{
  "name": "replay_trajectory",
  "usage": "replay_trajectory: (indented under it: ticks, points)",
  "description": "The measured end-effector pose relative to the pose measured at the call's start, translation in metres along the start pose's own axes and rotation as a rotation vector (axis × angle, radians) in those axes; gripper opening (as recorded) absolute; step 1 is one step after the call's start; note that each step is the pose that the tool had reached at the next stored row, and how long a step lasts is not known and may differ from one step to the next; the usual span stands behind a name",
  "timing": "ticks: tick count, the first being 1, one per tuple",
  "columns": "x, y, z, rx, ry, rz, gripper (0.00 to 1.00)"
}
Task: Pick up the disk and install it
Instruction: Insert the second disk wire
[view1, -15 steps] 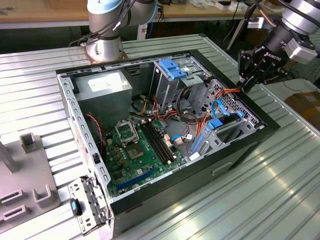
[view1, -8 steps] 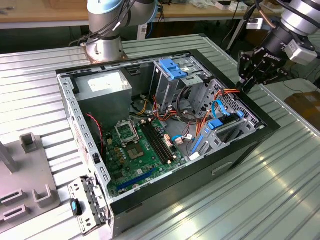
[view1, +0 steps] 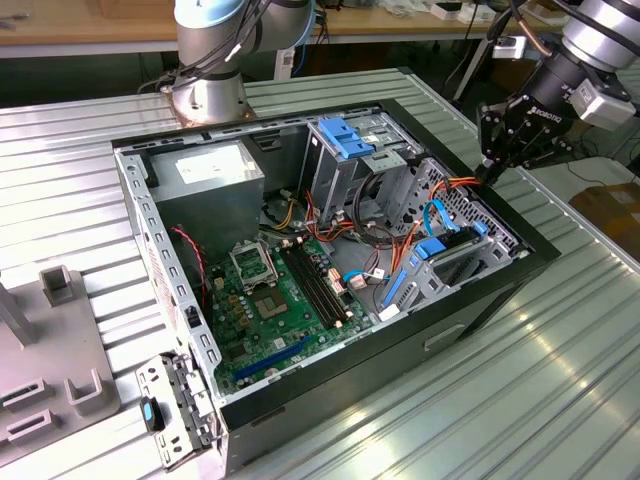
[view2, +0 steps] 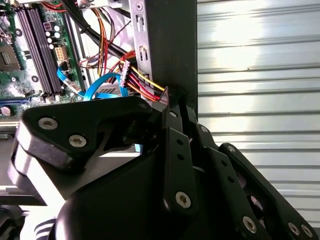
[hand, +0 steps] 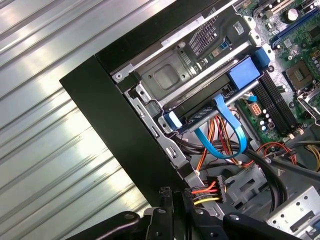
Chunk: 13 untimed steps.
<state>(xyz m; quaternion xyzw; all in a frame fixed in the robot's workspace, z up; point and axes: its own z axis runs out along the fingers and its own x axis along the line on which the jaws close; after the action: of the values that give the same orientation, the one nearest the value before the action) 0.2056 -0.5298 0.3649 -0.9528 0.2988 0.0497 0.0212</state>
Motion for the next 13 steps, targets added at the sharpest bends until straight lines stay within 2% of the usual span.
replay_trajectory:
  ticks: [1, 9, 11, 13]
  points:
    - [0.0000, 0.0000, 0.0000, 0.0001, -0.0001, -0.001, 0.17]
    - [-0.0001, 0.0001, 0.0002, 0.0000, 0.0000, -0.005, 0.17]
    - [-0.0022, 0.0015, 0.0003, 0.0047, 0.0072, -0.005, 0.17]
    - [-0.0069, 0.0048, 0.0008, 0.0151, 0.0253, -0.007, 0.17]
